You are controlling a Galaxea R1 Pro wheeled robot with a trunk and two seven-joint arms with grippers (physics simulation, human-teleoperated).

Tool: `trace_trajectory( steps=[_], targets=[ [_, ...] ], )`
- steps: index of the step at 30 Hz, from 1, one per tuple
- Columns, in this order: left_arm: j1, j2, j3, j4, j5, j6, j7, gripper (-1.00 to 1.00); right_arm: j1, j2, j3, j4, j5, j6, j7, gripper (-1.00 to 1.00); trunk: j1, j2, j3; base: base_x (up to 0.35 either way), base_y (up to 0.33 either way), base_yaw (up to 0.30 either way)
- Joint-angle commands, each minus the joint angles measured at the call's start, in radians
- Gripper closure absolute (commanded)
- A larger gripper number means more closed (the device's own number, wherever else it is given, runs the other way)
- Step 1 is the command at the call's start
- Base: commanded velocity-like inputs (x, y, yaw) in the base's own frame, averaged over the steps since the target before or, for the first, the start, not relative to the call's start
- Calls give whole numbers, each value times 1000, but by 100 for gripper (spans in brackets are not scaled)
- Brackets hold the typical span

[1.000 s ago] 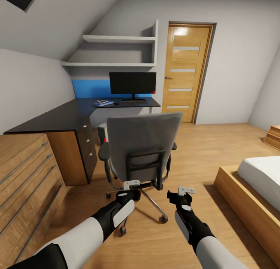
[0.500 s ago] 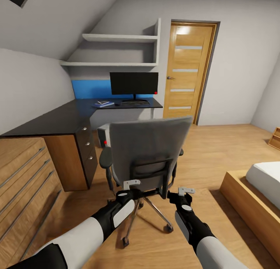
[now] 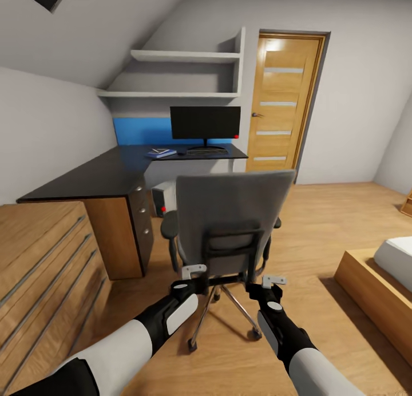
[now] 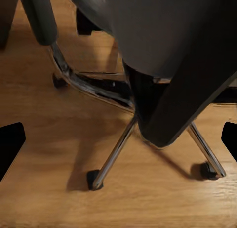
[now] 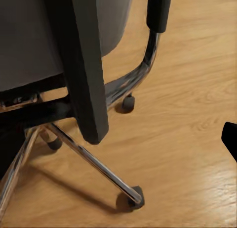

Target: In the bedroom, organize the workspace by keeping the computer under the desk, ensuring the monitor is on the desk, placing the keyboard on the desk next to the monitor, placing the mouse on the desk next to the keyboard, moving the folder from the swivel chair onto the desk next to the mouse, stacking the notebook on top of the folder with the pen on top of the notebook, and positioning the swivel chair next to the desk.

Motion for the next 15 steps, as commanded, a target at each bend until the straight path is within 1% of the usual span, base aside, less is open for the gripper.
trace_trajectory(
  steps=[1, 12, 15],
  targets=[
    [-1, 0, -3, -1, 1, 4, 6, -100, 0, 0, 1, -1, -3, 1, -4, -100, -1, 0, -1, -240, 236, 0],
    [-1, 0, -3, -1, 0, 5, 6, -100, 0, 0, 2, -1, -3, 1, -4, -100, -1, 0, -1, -245, 230, 0],
    [-1, 0, -3, -2, 0, 5, 6, -100, 0, 0, 2, -1, -3, 1, -4, -100, -1, 0, -1, -178, 164, 0]
  ],
)
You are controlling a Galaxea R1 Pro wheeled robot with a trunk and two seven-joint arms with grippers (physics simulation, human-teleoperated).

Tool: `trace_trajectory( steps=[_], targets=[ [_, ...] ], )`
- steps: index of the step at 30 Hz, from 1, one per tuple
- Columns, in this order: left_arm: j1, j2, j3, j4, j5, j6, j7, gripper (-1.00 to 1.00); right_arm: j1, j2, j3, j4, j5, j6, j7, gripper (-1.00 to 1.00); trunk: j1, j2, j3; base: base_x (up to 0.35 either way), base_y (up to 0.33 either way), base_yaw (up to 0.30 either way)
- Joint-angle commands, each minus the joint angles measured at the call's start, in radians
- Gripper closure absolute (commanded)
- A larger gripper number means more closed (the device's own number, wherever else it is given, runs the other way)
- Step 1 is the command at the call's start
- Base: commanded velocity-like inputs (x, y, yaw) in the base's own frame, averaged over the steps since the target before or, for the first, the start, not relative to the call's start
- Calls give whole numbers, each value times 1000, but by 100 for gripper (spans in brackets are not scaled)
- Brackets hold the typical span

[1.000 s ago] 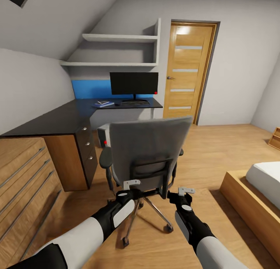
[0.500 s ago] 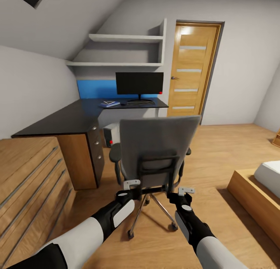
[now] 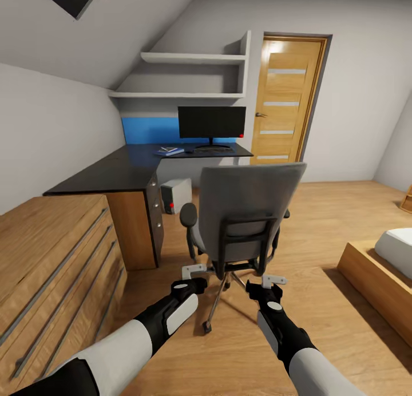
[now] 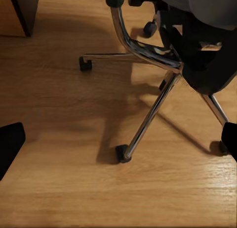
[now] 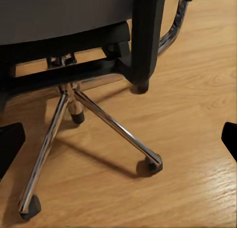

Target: In the bedroom, organize the workspace by keeping the computer under the desk, ensuring the monitor is on the desk, placing the keyboard on the desk next to the monitor, placing the mouse on the desk next to the keyboard, moving the folder from the swivel chair onto the desk next to the mouse, stacking the notebook on top of the folder with the pen on top of the notebook, and positioning the swivel chair next to the desk.

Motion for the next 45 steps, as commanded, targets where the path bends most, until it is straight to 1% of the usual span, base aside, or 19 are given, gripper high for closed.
trace_trajectory(
  steps=[1, 17, 28, 33, 42, 45],
  targets=[
    [-1, 0, -4, -2, 1, 4, 6, -100, 0, 0, 1, -1, -3, 1, -4, -100, 0, 0, -1, -92, 84, 0],
    [-1, 0, -4, -3, 0, 2, 6, -100, 0, 4, 7, 2, -5, 1, -5, -100, 0, 0, -1, -19, 10, 8],
    [-1, 0, -8, -2, 0, 2, 8, -100, 0, 9, 8, 10, -5, 0, -5, -100, 0, 0, -1, 0, -301, 229],
    [-1, 0, -10, 0, 0, 4, 7, -100, 0, 10, 8, 11, -5, 0, -3, -100, 0, 0, -1, 0, -303, 103],
    [-1, 0, -13, 1, -1, 6, 3, -100, 0, 10, 9, 12, -3, 0, 3, -100, 0, 0, -1, 0, -89, 22],
    [-1, 0, -23, 1, -2, 8, 2, -100, 0, 9, 10, 12, -3, 0, 8, -100, 0, 0, -1, 0, -52, 4]
  ],
)
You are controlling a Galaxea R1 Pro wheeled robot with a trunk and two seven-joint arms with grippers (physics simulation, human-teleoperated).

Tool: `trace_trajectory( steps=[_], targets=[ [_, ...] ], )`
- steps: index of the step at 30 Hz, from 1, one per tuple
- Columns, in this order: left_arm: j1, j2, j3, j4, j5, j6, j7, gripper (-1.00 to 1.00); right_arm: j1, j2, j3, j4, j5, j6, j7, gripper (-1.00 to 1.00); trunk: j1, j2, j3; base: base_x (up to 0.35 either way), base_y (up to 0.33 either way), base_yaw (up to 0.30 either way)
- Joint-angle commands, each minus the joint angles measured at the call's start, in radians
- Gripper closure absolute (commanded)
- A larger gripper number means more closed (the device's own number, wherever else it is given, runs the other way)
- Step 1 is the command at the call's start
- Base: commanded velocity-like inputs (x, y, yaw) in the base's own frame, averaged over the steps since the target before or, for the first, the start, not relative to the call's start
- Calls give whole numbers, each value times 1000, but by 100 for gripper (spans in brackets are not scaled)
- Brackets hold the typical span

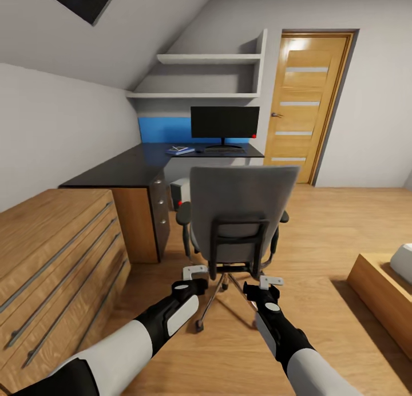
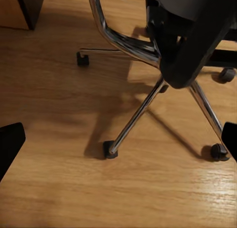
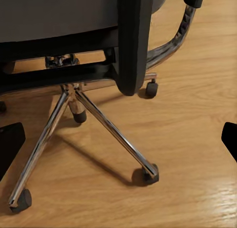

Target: In the bedroom, organize the workspace by keeping the computer under the desk, ensuring the monitor is on the desk, placing the keyboard on the desk next to the monitor, placing the mouse on the desk next to the keyboard, moving the folder from the swivel chair onto the desk next to the mouse, stacking the notebook on top of the folder with the pen on top of the notebook, and positioning the swivel chair next to the desk.

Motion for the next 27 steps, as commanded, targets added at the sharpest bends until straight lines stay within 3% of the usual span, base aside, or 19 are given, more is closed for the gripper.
trace_trajectory(
  steps=[1, 7, 11, 20, 27],
  targets=[
    [-1, 0, -11, -1, 1, 4, 7, -100, 0, 0, 2, -1, -3, 1, -2, -100, 0, 0, -1, 6, -119, 3],
    [-1, 0, -99, -1, 1, 1, 10, -100, 0, -2, 1, -1, 2, 1, 20, -100, 0, 0, -1, 82, -244, 1],
    [-1, 0, -132, -1, 1, -1, 9, -100, 0, -3, 2, -1, 14, 1, 35, -100, 0, 0, -1, 134, -304, 0],
    [-1, 0, -146, -1, 2, -3, 7, -100, 1, -3, 7, 7, 53, 1, 55, -100, 0, 0, -1, 119, -291, 0],
    [-1, 0, -145, -1, 4, -6, 6, -100, 1, -2, 15, 20, 61, 1, 61, -100, 0, 0, -1, 21, -66, 0]
  ],
)
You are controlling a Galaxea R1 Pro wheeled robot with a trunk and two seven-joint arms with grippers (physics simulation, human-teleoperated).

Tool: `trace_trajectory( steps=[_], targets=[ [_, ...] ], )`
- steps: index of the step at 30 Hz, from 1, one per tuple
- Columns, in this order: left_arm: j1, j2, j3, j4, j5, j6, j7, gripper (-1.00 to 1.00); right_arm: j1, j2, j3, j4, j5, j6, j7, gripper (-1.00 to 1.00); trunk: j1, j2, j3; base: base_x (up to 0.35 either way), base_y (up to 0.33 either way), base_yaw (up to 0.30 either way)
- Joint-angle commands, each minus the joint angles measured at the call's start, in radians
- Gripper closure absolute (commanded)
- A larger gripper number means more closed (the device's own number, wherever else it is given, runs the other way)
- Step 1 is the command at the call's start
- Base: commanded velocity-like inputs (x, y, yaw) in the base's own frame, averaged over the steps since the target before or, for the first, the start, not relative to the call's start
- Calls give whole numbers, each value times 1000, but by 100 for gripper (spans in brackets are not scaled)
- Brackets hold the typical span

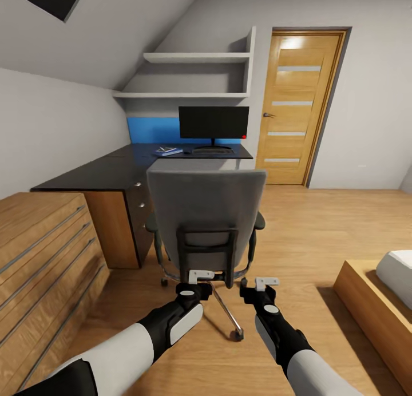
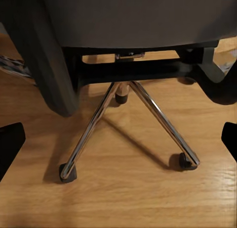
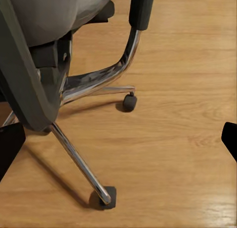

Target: In the bedroom, organize the workspace by keeping the computer under the desk, ensuring the monitor is on the desk, placing the keyboard on the desk next to the monitor, placing the mouse on the desk next to the keyboard, moving the folder from the swivel chair onto the desk next to the mouse, stacking the notebook on top of the folder with the pen on top of the notebook, and positioning the swivel chair next to the desk.

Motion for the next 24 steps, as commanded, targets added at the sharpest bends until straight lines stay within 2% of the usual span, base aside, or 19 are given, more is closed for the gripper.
trace_trajectory(
  steps=[1, 11, 24],
  targets=[
    [-1, 0, -4, -1, 2, 3, 7, -100, -1, 0, 5, 1, 3, 1, -4, -100, 0, 0, -1, 7, -21, 0],
    [-1, 0, 6, 1, 2, 1, 8, -100, -1, 1, 18, 9, 4, 1, 33, -100, 0, 0, -1, 2, -6, 0],
    [-1, 0, 48, -1, 1, 0, 14, -100, -1, 1, 33, 21, 4, 1, 72, -100, 50, -91, -42, 0, 0, 0]
  ],
)
